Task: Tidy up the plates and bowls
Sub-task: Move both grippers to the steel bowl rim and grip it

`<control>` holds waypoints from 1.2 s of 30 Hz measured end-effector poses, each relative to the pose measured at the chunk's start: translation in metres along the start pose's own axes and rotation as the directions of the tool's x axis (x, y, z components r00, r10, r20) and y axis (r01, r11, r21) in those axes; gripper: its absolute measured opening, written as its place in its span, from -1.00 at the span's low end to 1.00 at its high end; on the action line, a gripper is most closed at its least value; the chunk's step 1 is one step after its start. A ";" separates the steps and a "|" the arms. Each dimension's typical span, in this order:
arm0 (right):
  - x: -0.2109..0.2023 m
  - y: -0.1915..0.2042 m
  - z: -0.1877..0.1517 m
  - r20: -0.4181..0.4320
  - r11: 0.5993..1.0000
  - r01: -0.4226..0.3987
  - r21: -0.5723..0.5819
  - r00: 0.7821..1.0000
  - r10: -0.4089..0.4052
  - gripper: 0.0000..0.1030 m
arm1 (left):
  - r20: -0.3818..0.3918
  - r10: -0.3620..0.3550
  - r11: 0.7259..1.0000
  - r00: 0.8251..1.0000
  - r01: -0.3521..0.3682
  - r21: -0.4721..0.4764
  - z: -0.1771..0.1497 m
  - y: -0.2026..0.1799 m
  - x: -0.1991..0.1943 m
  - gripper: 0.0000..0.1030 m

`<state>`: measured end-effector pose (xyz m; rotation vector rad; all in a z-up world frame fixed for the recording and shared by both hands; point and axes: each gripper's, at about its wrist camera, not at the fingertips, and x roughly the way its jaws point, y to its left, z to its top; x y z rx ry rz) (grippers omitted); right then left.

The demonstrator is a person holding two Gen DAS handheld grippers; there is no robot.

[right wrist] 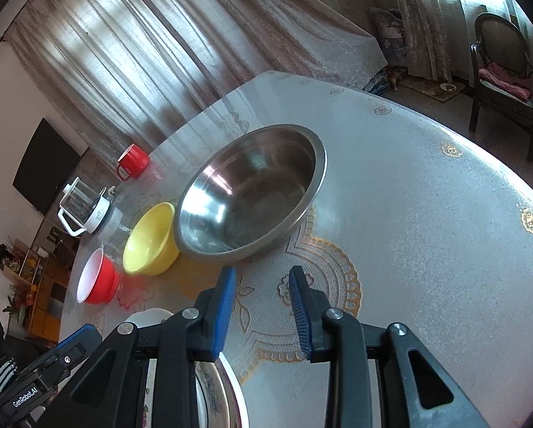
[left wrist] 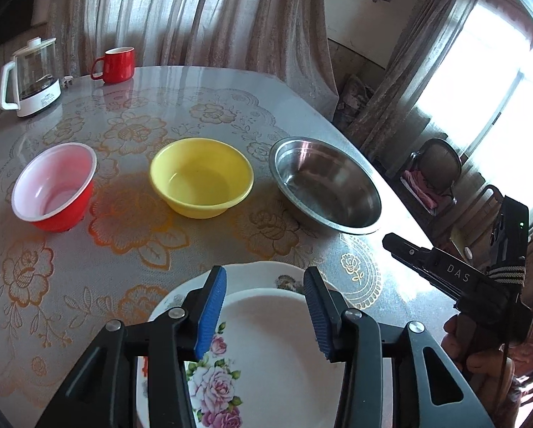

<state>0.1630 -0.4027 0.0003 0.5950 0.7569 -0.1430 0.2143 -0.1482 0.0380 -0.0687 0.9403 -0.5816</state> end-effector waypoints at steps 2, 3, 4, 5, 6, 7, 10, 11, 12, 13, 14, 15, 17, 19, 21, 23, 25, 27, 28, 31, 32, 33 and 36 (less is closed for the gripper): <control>0.000 -0.003 0.006 0.010 1.000 0.007 0.006 1.000 -0.007 -0.41 | -0.004 -0.014 1.000 1.000 0.014 0.003 0.007 -0.006 0.008 -0.18; 0.001 -0.004 0.009 0.015 1.000 0.011 0.008 1.000 -0.011 -0.41 | -0.011 -0.024 1.000 1.000 0.024 -0.005 0.012 -0.007 0.013 -0.19; 0.001 -0.005 0.012 0.019 1.000 0.015 0.009 1.000 -0.015 -0.41 | -0.020 -0.037 0.999 0.999 0.037 -0.014 0.015 -0.008 0.017 -0.19; 0.002 -0.006 0.016 0.024 1.000 0.019 0.010 1.000 -0.020 -0.41 | -0.027 -0.047 0.999 0.999 0.047 -0.021 0.019 -0.009 0.021 -0.19; 0.002 -0.007 0.019 0.030 1.000 0.023 0.012 0.999 -0.023 -0.41 | -0.031 -0.052 0.998 0.998 0.051 -0.025 0.022 -0.011 0.026 -0.19; 0.003 -0.008 0.023 0.035 1.000 0.028 0.014 0.999 -0.028 -0.41 | -0.035 -0.053 0.998 0.998 0.052 -0.029 0.025 -0.012 0.031 -0.19; 0.007 -0.013 0.034 0.045 0.999 0.042 0.026 0.998 -0.043 -0.41 | -0.055 -0.080 0.996 0.995 0.078 -0.034 0.033 -0.017 0.044 -0.23; 0.008 -0.015 0.037 0.051 0.999 0.045 0.030 0.998 -0.047 -0.41 | -0.062 -0.078 0.996 0.995 0.076 -0.038 0.036 -0.018 0.049 -0.23; 0.009 -0.016 0.041 0.058 0.998 0.048 0.034 0.997 -0.050 -0.41 | -0.067 -0.076 0.996 0.995 0.073 -0.043 0.039 -0.019 0.054 -0.23; 0.011 -0.017 0.045 0.064 0.998 0.052 0.038 0.996 -0.054 -0.41 | -0.073 -0.080 0.996 0.994 0.077 -0.049 0.041 -0.020 0.059 -0.23; 0.013 -0.018 0.048 0.067 0.997 0.059 0.042 0.996 -0.062 -0.41 | -0.081 -0.084 0.995 0.993 0.080 -0.055 0.043 -0.021 0.063 -0.23; 0.015 -0.020 0.051 0.069 0.997 0.065 0.045 0.995 -0.068 -0.41 | -0.087 -0.084 0.995 0.993 0.079 -0.063 0.044 -0.020 0.068 -0.23; 0.019 -0.021 0.056 0.069 0.996 0.073 0.047 0.995 -0.076 -0.41 | -0.094 -0.089 0.994 0.992 0.082 -0.078 0.047 -0.020 0.074 -0.23; 0.024 -0.022 0.060 0.067 0.996 0.083 0.044 0.994 -0.086 -0.41 | -0.102 -0.086 0.993 0.991 0.078 -0.083 0.049 -0.020 0.079 -0.23; 0.029 -0.024 0.063 0.065 0.994 0.095 0.047 0.993 -0.098 -0.41 | -0.108 -0.079 0.994 0.991 0.070 -0.086 0.051 -0.021 0.084 -0.23; 0.034 -0.027 0.066 0.061 0.993 0.100 0.057 0.993 -0.103 -0.41 | -0.114 -0.073 0.994 0.991 0.063 -0.087 0.051 -0.021 0.088 -0.23; 0.038 -0.029 0.067 0.056 0.993 0.103 0.064 0.993 -0.106 -0.41 | -0.120 -0.064 0.995 0.991 0.054 -0.086 0.052 -0.023 0.091 -0.26; 0.041 -0.030 0.069 0.050 0.992 0.110 0.066 0.992 -0.114 -0.41 | -0.120 -0.064 0.995 0.991 0.055 -0.078 0.052 -0.025 0.093 -0.27; 0.043 -0.031 0.069 0.046 0.992 0.109 0.066 0.993 -0.112 -0.43 | -0.118 -0.059 0.996 0.991 0.050 -0.077 0.053 -0.026 0.094 -0.27; 0.048 -0.030 0.070 0.036 0.992 0.118 0.048 0.992 -0.119 -0.53 | -0.126 -0.050 0.996 0.991 0.041 -0.076 0.056 -0.026 0.102 -0.36; 0.049 -0.030 0.070 0.033 0.992 0.121 0.047 0.992 -0.122 -0.58 | -0.128 -0.051 0.996 0.990 0.041 -0.083 0.057 -0.025 0.104 -0.38; 0.050 -0.029 0.070 0.030 0.992 0.119 0.046 0.992 -0.121 -0.64 | -0.130 -0.059 0.995 0.990 0.048 -0.090 0.057 -0.025 0.105 -0.45; 0.052 -0.026 0.068 0.024 0.992 0.125 0.029 0.992 -0.126 -0.74 | -0.130 -0.068 0.994 0.989 0.056 -0.095 0.057 -0.025 0.105 -0.50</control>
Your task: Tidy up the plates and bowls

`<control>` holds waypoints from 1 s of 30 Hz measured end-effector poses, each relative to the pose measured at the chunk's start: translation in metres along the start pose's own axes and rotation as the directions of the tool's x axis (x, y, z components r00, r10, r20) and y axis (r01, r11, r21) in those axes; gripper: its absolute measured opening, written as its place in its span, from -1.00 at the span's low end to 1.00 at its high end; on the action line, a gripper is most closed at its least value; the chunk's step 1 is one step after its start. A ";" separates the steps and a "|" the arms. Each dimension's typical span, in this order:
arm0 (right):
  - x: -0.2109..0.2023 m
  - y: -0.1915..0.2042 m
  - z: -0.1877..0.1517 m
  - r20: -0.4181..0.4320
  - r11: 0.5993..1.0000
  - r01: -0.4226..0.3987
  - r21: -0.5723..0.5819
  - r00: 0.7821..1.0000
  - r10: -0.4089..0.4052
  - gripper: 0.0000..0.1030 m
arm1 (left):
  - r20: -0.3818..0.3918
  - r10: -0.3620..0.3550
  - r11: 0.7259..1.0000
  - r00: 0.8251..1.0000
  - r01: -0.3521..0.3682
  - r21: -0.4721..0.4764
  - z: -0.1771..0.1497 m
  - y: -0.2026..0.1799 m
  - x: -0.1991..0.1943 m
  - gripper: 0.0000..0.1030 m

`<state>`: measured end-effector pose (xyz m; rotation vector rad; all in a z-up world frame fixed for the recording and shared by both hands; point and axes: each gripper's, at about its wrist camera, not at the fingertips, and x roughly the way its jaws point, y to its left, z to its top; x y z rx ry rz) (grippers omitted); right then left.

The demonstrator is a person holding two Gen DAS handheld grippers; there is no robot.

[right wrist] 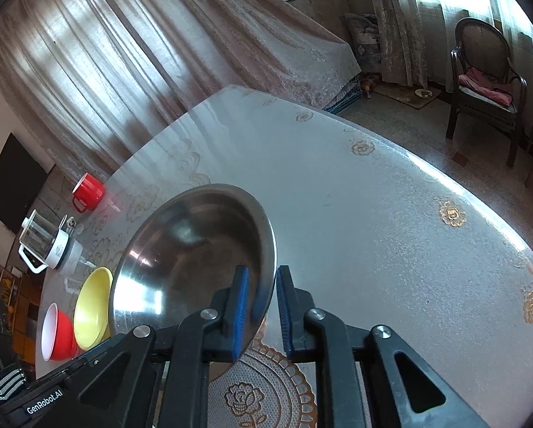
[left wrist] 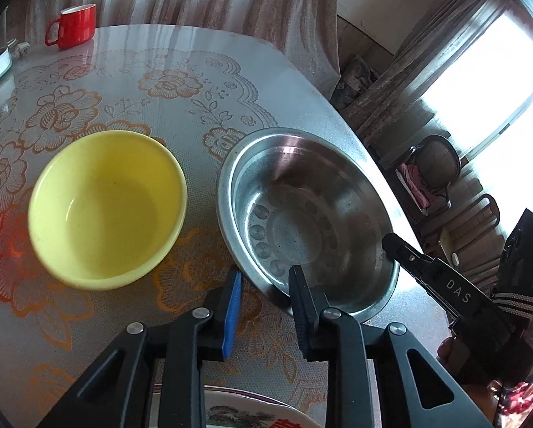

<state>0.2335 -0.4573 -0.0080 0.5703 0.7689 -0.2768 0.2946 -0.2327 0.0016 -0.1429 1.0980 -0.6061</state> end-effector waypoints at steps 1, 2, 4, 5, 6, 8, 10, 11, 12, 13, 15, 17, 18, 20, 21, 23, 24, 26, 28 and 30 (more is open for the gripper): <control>0.000 0.000 -0.001 0.001 1.000 0.007 -0.007 1.000 -0.007 -0.76 | 0.000 -0.002 1.000 1.000 0.002 0.001 0.000 0.000 0.000 -0.50; -0.001 0.001 -0.002 0.002 1.000 0.010 -0.013 1.000 -0.010 -0.77 | 0.002 -0.005 1.000 1.000 0.005 -0.001 -0.001 0.001 -0.001 -0.51; -0.002 0.000 -0.002 0.002 1.000 0.006 -0.011 1.000 -0.006 -0.77 | 0.001 -0.015 1.000 1.000 0.015 -0.010 -0.003 0.002 -0.003 -0.52; -0.003 0.000 -0.003 0.000 1.000 0.005 -0.010 1.000 -0.005 -0.77 | -0.001 -0.021 1.000 1.000 0.021 -0.012 -0.004 0.002 -0.004 -0.52; -0.003 -0.001 -0.003 -0.001 1.000 0.004 -0.011 1.000 -0.004 -0.77 | 0.000 -0.024 1.000 1.000 0.024 -0.010 -0.006 0.002 -0.006 -0.52; -0.006 -0.002 -0.006 -0.005 1.000 0.005 -0.014 1.000 -0.005 -0.77 | -0.001 -0.030 1.000 1.000 0.030 -0.003 -0.011 0.002 -0.010 -0.52; -0.010 -0.004 -0.009 -0.012 1.000 0.001 -0.015 1.000 -0.002 -0.77 | -0.004 -0.042 0.999 0.999 0.042 0.000 -0.018 0.003 -0.014 -0.52; -0.013 -0.006 -0.012 -0.016 1.000 -0.002 -0.014 1.000 0.002 -0.77 | -0.006 -0.049 0.999 0.999 0.049 0.002 -0.021 0.004 -0.016 -0.52; -0.016 -0.007 -0.014 -0.020 1.000 -0.004 -0.014 1.000 0.004 -0.77 | -0.007 -0.052 0.999 0.999 0.052 0.005 -0.024 0.004 -0.017 -0.51; -0.018 -0.007 -0.016 -0.023 1.000 -0.007 -0.014 1.000 0.006 -0.77 | -0.008 -0.052 0.999 0.999 0.052 0.010 -0.025 0.004 -0.018 -0.51; -0.023 -0.008 -0.021 -0.028 1.000 -0.014 -0.021 1.000 0.014 -0.76 | -0.003 -0.041 0.999 0.999 0.041 0.018 -0.025 0.004 -0.017 -0.46; -0.024 -0.009 -0.022 -0.030 1.000 -0.022 -0.016 0.999 0.021 -0.75 | -0.012 -0.035 0.999 0.999 0.035 0.002 -0.023 0.007 -0.014 -0.40; -0.024 -0.010 -0.022 -0.031 1.000 -0.025 -0.014 0.999 0.025 -0.73 | -0.016 -0.031 0.999 0.999 0.031 -0.008 -0.022 0.008 -0.012 -0.33; -0.022 -0.012 -0.022 -0.040 0.999 -0.038 0.007 0.998 0.038 -0.73 | -0.012 -0.020 1.000 1.000 0.020 -0.022 -0.020 0.010 -0.011 -0.30; -0.020 -0.013 -0.021 -0.046 0.999 -0.047 0.021 0.998 0.048 -0.73 | -0.009 -0.017 1.000 1.000 0.017 -0.016 -0.021 0.010 -0.011 -0.32; -0.018 -0.015 -0.022 -0.048 0.998 -0.056 0.030 0.997 0.057 -0.73 | 0.006 -0.038 0.999 0.999 0.037 0.009 -0.022 0.006 -0.014 -0.57; -0.017 -0.015 -0.023 -0.048 0.998 -0.061 0.034 0.997 0.062 -0.73 | 0.013 -0.037 0.999 0.999 0.036 0.019 -0.023 0.004 -0.016 -0.57; -0.016 -0.015 -0.026 -0.055 0.997 -0.072 0.037 0.996 0.074 -0.71 | 0.025 -0.034 0.999 0.999 0.033 0.030 -0.024 0.003 -0.017 -0.57; -0.019 -0.013 -0.029 -0.048 0.998 -0.059 0.018 0.997 0.059 -0.72 | 0.018 -0.038 0.999 0.999 0.037 0.014 -0.025 0.006 -0.017 -0.58; -0.021 -0.014 -0.031 -0.053 0.997 -0.073 0.026 0.996 0.074 -0.72 | 0.013 -0.046 0.999 0.999 0.046 0.004 -0.026 0.008 -0.019 -0.58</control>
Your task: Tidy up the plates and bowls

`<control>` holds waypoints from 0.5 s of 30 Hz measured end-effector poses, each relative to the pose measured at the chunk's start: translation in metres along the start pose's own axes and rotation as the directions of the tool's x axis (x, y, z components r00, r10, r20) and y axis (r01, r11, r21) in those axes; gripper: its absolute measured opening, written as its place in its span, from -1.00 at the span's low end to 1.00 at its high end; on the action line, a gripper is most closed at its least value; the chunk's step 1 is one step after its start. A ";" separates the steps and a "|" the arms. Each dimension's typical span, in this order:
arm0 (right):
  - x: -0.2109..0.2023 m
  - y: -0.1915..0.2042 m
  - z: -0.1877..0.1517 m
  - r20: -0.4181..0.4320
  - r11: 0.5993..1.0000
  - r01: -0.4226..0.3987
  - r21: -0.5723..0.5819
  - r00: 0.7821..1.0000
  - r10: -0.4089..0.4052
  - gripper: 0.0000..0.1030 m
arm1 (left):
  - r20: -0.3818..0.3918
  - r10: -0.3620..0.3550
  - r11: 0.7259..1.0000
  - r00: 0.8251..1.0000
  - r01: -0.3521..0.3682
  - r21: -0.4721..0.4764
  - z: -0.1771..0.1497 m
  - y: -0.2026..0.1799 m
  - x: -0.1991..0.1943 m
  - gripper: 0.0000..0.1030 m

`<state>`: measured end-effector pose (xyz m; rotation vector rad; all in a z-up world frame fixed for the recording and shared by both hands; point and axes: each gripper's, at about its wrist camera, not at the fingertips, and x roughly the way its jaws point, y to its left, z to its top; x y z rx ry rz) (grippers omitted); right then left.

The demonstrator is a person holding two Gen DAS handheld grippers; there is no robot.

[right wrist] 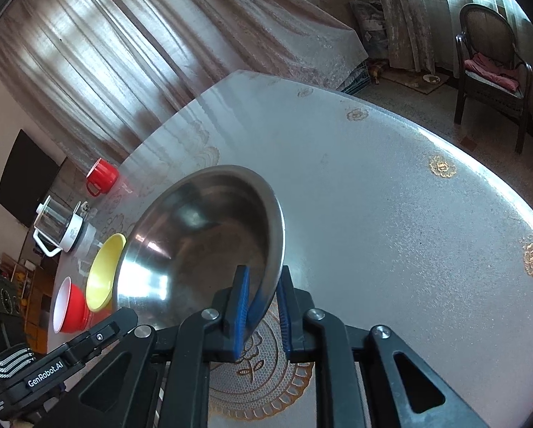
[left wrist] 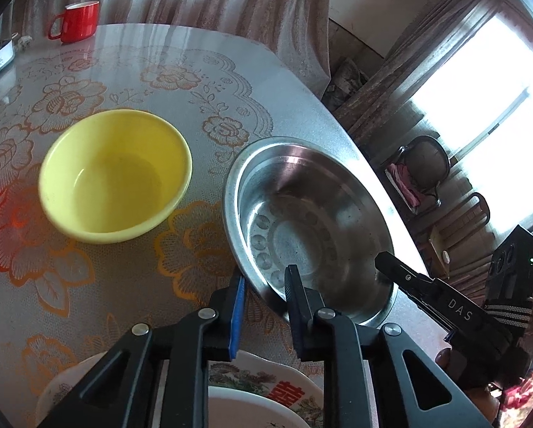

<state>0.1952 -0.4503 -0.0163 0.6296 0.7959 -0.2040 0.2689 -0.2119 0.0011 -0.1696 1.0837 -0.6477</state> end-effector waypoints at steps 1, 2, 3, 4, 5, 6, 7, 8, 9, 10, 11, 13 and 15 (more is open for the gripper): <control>-0.001 -0.001 0.000 -0.003 1.000 -0.005 0.005 1.000 0.005 -0.72 | -0.002 -0.001 1.000 1.000 0.001 0.001 -0.001 -0.001 0.000 -0.58; -0.004 -0.001 -0.001 -0.003 1.000 -0.007 0.007 1.000 0.007 -0.72 | -0.006 -0.001 1.000 1.000 0.001 0.003 -0.002 -0.001 -0.001 -0.58; -0.005 -0.001 -0.001 -0.002 1.000 -0.005 0.005 1.000 0.005 -0.72 | -0.012 0.004 1.000 1.000 -0.004 0.003 -0.002 -0.001 0.000 -0.57; -0.005 -0.001 -0.002 -0.004 1.000 -0.002 0.002 1.000 0.002 -0.72 | -0.018 0.012 1.000 1.000 -0.012 -0.001 -0.002 -0.001 0.002 -0.57; -0.004 -0.002 -0.002 -0.010 1.000 -0.004 0.004 1.000 0.004 -0.72 | -0.013 0.018 1.000 1.000 -0.018 -0.009 0.000 0.000 0.003 -0.52; -0.004 -0.003 -0.003 -0.012 1.000 -0.018 0.010 1.000 0.018 -0.72 | -0.011 0.030 0.999 0.999 -0.031 -0.016 0.002 0.002 0.004 -0.47; -0.004 -0.004 -0.003 -0.013 1.000 -0.019 0.017 1.000 0.019 -0.72 | -0.014 0.033 0.999 0.999 -0.033 -0.023 0.004 0.003 0.006 -0.46; -0.004 -0.004 -0.002 -0.010 1.000 -0.019 0.020 1.000 0.019 -0.68 | -0.015 0.031 0.999 0.999 -0.031 -0.028 0.004 0.004 0.006 -0.46; -0.005 -0.005 -0.002 -0.006 1.000 -0.015 0.020 1.000 0.015 -0.68 | -0.012 0.032 0.999 0.999 -0.032 -0.026 0.005 0.004 0.006 -0.47; -0.004 -0.006 -0.002 -0.007 1.000 -0.016 0.023 1.000 0.016 -0.68 | -0.002 0.027 1.000 1.000 -0.027 -0.014 0.004 0.003 0.004 -0.57; -0.003 -0.006 -0.002 -0.012 0.999 -0.019 0.026 1.000 0.019 -0.68 | 0.010 0.023 1.000 1.000 -0.023 0.007 0.003 -0.001 0.001 -0.61; -0.003 -0.004 -0.003 -0.011 1.000 -0.010 0.011 1.000 0.011 -0.73 | 0.029 0.025 0.999 0.999 -0.026 0.034 0.001 -0.005 -0.004 -0.61; -0.004 -0.004 -0.005 -0.008 1.000 -0.008 0.015 1.000 0.008 -0.73 | 0.030 0.009 1.000 1.000 -0.009 0.018 0.001 -0.003 -0.006 -0.61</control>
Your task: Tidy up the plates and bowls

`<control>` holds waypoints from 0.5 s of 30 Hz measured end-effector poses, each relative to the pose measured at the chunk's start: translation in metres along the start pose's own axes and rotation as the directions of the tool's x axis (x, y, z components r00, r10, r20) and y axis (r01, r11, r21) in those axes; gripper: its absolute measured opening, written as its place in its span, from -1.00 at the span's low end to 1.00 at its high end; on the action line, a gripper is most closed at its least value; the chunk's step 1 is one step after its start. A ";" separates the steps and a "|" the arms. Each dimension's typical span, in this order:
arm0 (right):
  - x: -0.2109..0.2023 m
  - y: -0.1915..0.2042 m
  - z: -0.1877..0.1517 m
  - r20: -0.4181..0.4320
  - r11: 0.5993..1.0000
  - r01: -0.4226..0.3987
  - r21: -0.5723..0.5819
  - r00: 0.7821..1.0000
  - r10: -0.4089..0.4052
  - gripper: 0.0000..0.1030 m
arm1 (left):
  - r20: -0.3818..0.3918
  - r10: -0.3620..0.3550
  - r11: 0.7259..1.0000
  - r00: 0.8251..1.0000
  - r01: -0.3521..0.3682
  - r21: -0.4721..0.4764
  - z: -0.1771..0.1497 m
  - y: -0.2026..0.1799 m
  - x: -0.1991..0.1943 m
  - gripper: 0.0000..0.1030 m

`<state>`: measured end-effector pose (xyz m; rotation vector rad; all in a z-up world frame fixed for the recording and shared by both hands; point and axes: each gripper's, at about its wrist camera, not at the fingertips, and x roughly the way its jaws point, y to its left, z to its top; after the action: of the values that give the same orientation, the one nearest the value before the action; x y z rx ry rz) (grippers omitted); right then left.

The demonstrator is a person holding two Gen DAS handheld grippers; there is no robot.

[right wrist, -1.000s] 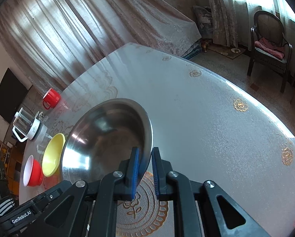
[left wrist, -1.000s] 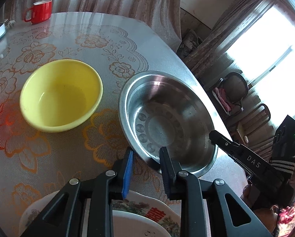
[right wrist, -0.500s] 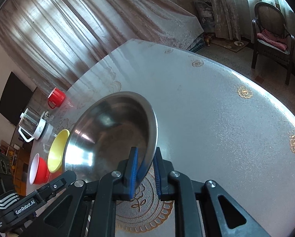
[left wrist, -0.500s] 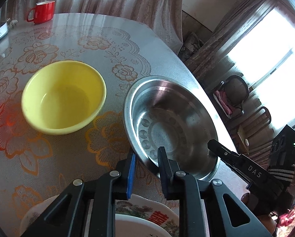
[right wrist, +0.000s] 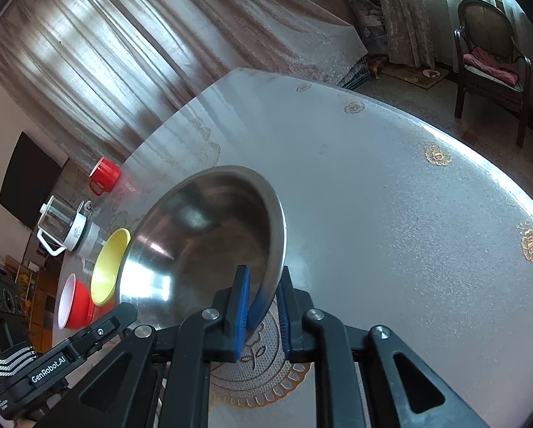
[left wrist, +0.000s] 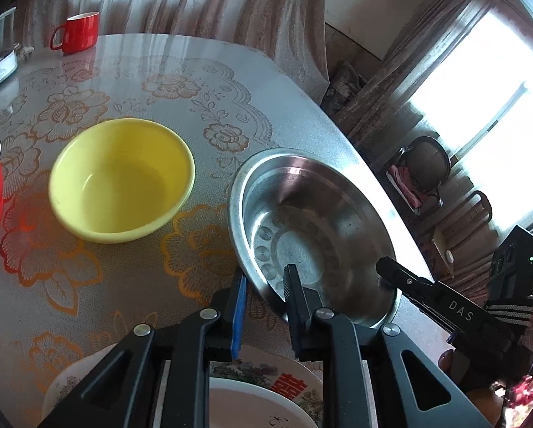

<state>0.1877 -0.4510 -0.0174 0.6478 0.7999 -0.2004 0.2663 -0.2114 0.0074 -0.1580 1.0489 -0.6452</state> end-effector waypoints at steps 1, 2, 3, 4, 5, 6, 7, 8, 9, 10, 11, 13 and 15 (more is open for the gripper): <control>-0.001 -0.002 0.000 0.000 1.000 -0.007 0.006 1.000 0.006 -0.73 | -0.004 -0.005 1.000 1.000 0.005 -0.009 0.000 0.001 0.000 -0.61; -0.002 -0.002 -0.001 0.000 1.000 -0.014 0.013 1.000 0.014 -0.73 | -0.006 -0.010 1.000 1.000 0.009 -0.018 -0.001 0.002 -0.001 -0.61; -0.004 -0.004 0.000 -0.002 1.000 -0.022 0.020 1.000 0.022 -0.73 | -0.007 -0.015 1.000 1.000 0.015 -0.027 -0.001 0.004 -0.002 -0.61; -0.005 -0.004 -0.001 -0.005 0.999 -0.030 0.025 1.000 0.030 -0.73 | -0.006 -0.020 0.999 1.000 0.020 -0.036 -0.002 0.005 -0.004 -0.61; -0.007 -0.004 -0.001 -0.004 0.999 -0.037 0.026 0.999 0.037 -0.73 | -0.005 -0.026 0.999 1.000 0.026 -0.044 -0.003 0.006 -0.005 -0.61; -0.008 -0.003 -0.002 -0.004 0.999 -0.042 0.026 0.999 0.042 -0.73 | -0.003 -0.031 0.998 1.000 0.031 -0.051 -0.004 0.007 -0.007 -0.62; -0.009 -0.003 -0.003 -0.004 0.998 -0.047 0.030 0.999 0.047 -0.73 | 0.001 -0.036 0.998 0.999 0.036 -0.055 -0.005 0.007 -0.010 -0.62; -0.010 -0.004 -0.003 -0.007 0.998 -0.054 0.039 0.999 0.054 -0.73 | 0.005 -0.041 0.998 0.999 0.042 -0.056 -0.006 0.007 -0.012 -0.62; -0.012 -0.004 -0.004 -0.007 0.997 -0.060 0.047 0.998 0.061 -0.73 | 0.011 -0.047 0.997 0.999 0.047 -0.054 -0.006 0.006 -0.015 -0.61; -0.013 -0.004 -0.004 -0.003 0.997 -0.066 0.049 0.998 0.066 -0.73 | 0.017 -0.051 0.997 0.999 0.051 -0.052 -0.006 0.005 -0.017 -0.61; -0.015 -0.004 -0.004 0.000 0.996 -0.068 0.050 0.998 0.069 -0.72 | 0.022 -0.053 0.997 0.998 0.054 -0.048 -0.006 0.003 -0.019 -0.62; -0.018 -0.004 -0.006 0.004 0.996 -0.075 0.054 0.997 0.075 -0.71 | 0.035 -0.056 0.998 0.998 0.057 -0.036 -0.006 0.001 -0.024 -0.62; -0.021 -0.003 -0.007 0.013 0.996 -0.078 0.050 0.997 0.077 -0.71 | 0.046 -0.056 0.998 0.997 0.058 -0.025 -0.008 -0.001 -0.028 -0.62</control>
<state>0.1675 -0.4500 -0.0071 0.7236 0.7596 -0.1536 0.2498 -0.1948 0.0252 -0.2249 1.0129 -0.6767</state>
